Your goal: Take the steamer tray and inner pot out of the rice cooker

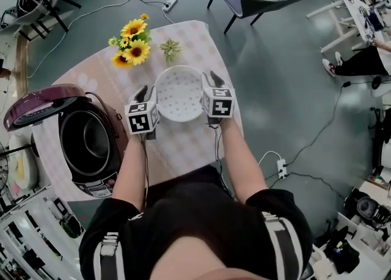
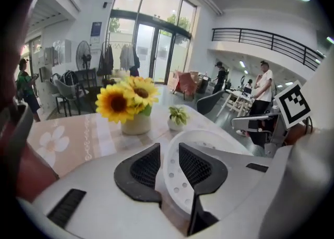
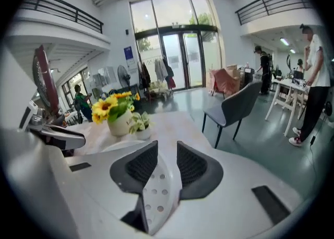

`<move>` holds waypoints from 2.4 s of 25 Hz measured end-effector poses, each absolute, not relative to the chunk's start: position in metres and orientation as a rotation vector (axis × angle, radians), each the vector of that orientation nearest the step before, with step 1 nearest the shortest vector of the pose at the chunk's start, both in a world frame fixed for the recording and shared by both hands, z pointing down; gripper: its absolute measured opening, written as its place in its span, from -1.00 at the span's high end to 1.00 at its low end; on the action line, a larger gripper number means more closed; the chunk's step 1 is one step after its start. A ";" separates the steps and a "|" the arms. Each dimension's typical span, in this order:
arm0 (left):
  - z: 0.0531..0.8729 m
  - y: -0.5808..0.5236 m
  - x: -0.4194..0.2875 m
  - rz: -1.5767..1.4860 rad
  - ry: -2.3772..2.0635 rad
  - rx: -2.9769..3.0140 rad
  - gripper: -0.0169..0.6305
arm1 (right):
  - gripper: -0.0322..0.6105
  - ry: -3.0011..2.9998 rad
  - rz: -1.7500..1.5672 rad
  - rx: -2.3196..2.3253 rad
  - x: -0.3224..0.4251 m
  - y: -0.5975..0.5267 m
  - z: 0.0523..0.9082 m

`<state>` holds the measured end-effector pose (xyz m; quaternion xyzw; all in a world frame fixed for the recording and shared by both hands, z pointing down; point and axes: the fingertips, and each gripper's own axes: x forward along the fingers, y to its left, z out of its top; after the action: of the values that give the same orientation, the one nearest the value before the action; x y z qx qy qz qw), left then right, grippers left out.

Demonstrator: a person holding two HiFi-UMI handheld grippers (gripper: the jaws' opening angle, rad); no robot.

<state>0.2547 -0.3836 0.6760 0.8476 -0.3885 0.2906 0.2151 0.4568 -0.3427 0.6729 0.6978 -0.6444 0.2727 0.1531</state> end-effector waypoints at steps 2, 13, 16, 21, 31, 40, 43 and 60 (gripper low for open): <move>0.642 -0.383 0.258 0.725 -1.088 2.422 0.67 | 0.59 -1.880 0.668 2.098 0.461 -0.340 0.639; 0.460 -0.357 0.254 0.358 -1.194 2.743 0.67 | 0.60 -1.989 0.245 2.382 0.448 -0.293 0.457; 0.420 -0.338 0.247 0.246 -1.198 2.798 0.67 | 0.60 -2.014 0.137 2.421 0.436 -0.273 0.416; 0.363 -0.305 0.228 0.122 -1.117 2.869 0.68 | 0.60 -2.021 0.050 2.492 0.410 -0.245 0.357; 0.306 -0.271 0.115 0.014 -1.146 2.888 0.94 | 0.89 -2.138 -0.100 2.464 0.293 -0.209 0.298; 0.301 -0.267 -0.006 0.152 -1.443 2.855 0.94 | 0.89 -2.347 -0.052 2.388 0.188 -0.221 0.283; 0.301 -0.266 -0.042 0.140 -1.481 2.820 0.94 | 0.89 -2.392 -0.065 2.321 0.149 -0.226 0.282; 0.314 -0.269 -0.198 0.048 -1.607 2.704 0.93 | 0.89 -2.505 -0.115 2.087 -0.013 -0.254 0.296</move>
<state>-0.1984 -0.2692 0.3140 0.8596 -0.5107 0.0152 -0.0020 -0.0126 -0.2544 0.2964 0.6386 -0.7663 -0.0351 -0.0604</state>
